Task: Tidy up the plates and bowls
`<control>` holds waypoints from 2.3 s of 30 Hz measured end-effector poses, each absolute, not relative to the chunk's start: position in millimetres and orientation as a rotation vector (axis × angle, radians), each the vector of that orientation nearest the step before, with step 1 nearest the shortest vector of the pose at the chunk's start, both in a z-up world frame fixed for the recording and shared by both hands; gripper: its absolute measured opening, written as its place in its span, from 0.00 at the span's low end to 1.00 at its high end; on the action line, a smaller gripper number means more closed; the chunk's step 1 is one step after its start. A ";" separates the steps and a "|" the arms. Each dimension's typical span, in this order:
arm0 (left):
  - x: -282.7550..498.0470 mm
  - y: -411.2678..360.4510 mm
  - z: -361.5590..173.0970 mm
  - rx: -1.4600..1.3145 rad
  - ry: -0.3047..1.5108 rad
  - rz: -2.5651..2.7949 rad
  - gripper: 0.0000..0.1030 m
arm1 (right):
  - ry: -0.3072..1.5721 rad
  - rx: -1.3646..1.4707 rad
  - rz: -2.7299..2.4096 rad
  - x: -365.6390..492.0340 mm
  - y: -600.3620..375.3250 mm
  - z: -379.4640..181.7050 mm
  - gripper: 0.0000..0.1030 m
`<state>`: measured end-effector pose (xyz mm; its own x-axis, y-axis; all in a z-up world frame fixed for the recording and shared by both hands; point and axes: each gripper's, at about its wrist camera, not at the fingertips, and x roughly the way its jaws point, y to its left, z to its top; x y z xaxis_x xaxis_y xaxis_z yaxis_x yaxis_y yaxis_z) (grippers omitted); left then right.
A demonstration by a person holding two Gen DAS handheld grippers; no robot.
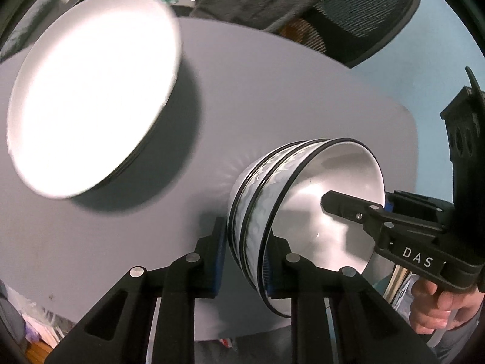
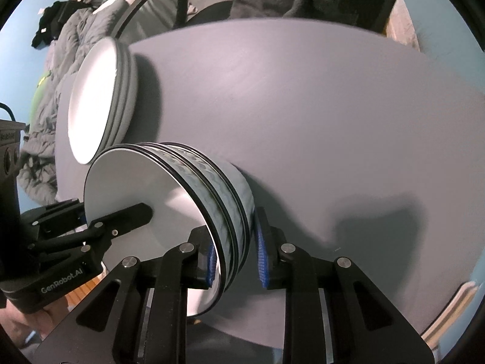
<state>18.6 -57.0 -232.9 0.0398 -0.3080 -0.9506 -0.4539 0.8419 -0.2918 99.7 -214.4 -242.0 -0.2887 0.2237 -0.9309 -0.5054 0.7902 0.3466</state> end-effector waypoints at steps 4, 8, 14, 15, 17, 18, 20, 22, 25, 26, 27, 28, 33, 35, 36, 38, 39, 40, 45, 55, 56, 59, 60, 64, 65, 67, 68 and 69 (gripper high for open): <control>-4.3 -46.2 -232.8 -0.621 1.561 0.136 0.18 | 1.729 -0.237 0.722 81.6 -201.3 -243.4 0.21; -20.8 -35.4 -232.3 -0.629 1.560 0.144 0.18 | 1.727 -0.266 0.717 64.9 -187.6 -243.7 0.21; -19.1 -40.1 -234.5 -0.587 1.557 0.126 0.18 | 1.700 -0.274 0.670 67.8 -183.7 -243.2 0.23; -14.8 -45.2 -235.5 -0.578 1.557 0.125 0.18 | 1.702 -0.270 0.663 69.6 -184.1 -243.8 0.23; -13.6 -48.6 -236.5 -0.562 1.559 0.120 0.18 | 1.702 -0.275 0.658 72.3 -183.9 -244.5 0.23; -12.6 -49.2 -237.6 -0.560 1.559 0.120 0.18 | 1.700 -0.278 0.659 72.4 -184.3 -244.4 0.23; -11.4 -48.5 -239.1 -0.565 1.559 0.119 0.18 | 1.696 -0.271 0.661 71.8 -184.2 -245.0 0.23; -10.6 -46.4 -241.5 -0.582 1.560 0.112 0.18 | 1.700 -0.261 0.663 69.6 -183.8 -246.0 0.23; -18.3 -39.6 -238.0 -0.600 1.559 0.094 0.19 | 1.703 -0.259 0.666 69.3 -189.9 -246.1 0.23; -18.8 -39.0 -237.5 -0.597 1.561 0.091 0.19 | 1.707 -0.257 0.664 70.8 -190.7 -246.7 0.23; -19.2 -38.3 -237.4 -0.593 1.563 0.086 0.19 | 1.707 -0.256 0.664 68.2 -191.2 -245.6 0.23; -19.4 -37.6 -237.3 -0.591 1.564 0.081 0.19 | 1.708 -0.258 0.665 66.9 -190.2 -245.4 0.24; -19.9 -35.4 -239.1 -0.598 1.562 0.056 0.20 | 1.714 -0.222 0.665 66.4 -197.2 -246.3 0.26; -19.1 -35.5 -240.0 -0.590 1.568 0.040 0.20 | 1.715 -0.210 0.659 64.0 -199.7 -246.6 0.26; -17.9 -36.0 -240.4 -0.583 1.574 0.032 0.20 | 1.723 -0.199 0.651 63.0 -201.9 -247.3 0.26; -14.9 -37.5 -241.2 -0.566 1.583 0.014 0.20 | 1.732 -0.172 0.635 61.2 -206.2 -247.7 0.26; -13.3 -38.3 -241.5 -0.558 1.585 0.007 0.20 | 1.730 -0.160 0.627 60.5 -208.2 -247.7 0.26; -12.3 -39.0 -241.8 -0.548 1.585 -0.003 0.20 | 1.727 -0.151 0.621 59.6 -209.2 -247.5 0.26; -11.1 -40.2 -243.6 -0.526 1.577 -0.045 0.21 | 1.713 -0.097 0.590 58.2 -216.3 -244.9 0.24; -12.8 -50.7 -240.4 -0.472 1.593 -0.045 0.20 | 1.705 -0.056 0.503 51.4 -224.6 -238.1 0.18; -13.5 -50.9 -240.6 -0.470 1.597 -0.047 0.20 | 1.712 -0.060 0.498 49.4 -224.5 -238.2 0.18; -16.4 -50.0 -240.4 -0.472 1.604 -0.040 0.20 | 1.721 -0.057 0.490 45.0 -224.1 -237.7 0.18; -18.0 -48.8 -239.8 -0.473 1.605 -0.037 0.19 | 1.726 -0.055 0.489 42.2 -223.2 -237.5 0.18; -20.8 -46.2 -235.0 -0.471 1.607 -0.026 0.19 | 1.744 -0.039 0.483 39.1 -218.6 -235.4 0.17; -21.7 -45.1 -233.6 -0.470 1.606 -0.023 0.19 | 1.746 -0.037 0.484 37.8 -217.0 -233.3 0.17; -23.9 -42.2 -230.5 -0.478 1.603 -0.012 0.19 | 1.748 -0.039 0.489 38.7 -214.1 -230.7 0.17; -24.5 -40.2 -229.1 -0.481 1.603 -0.007 0.19 | 1.745 -0.032 0.489 39.3 -212.2 -227.8 0.17; -24.9 -37.9 -227.2 -0.488 1.600 0.000 0.19 | 1.742 -0.036 0.494 40.9 -210.8 -226.4 0.17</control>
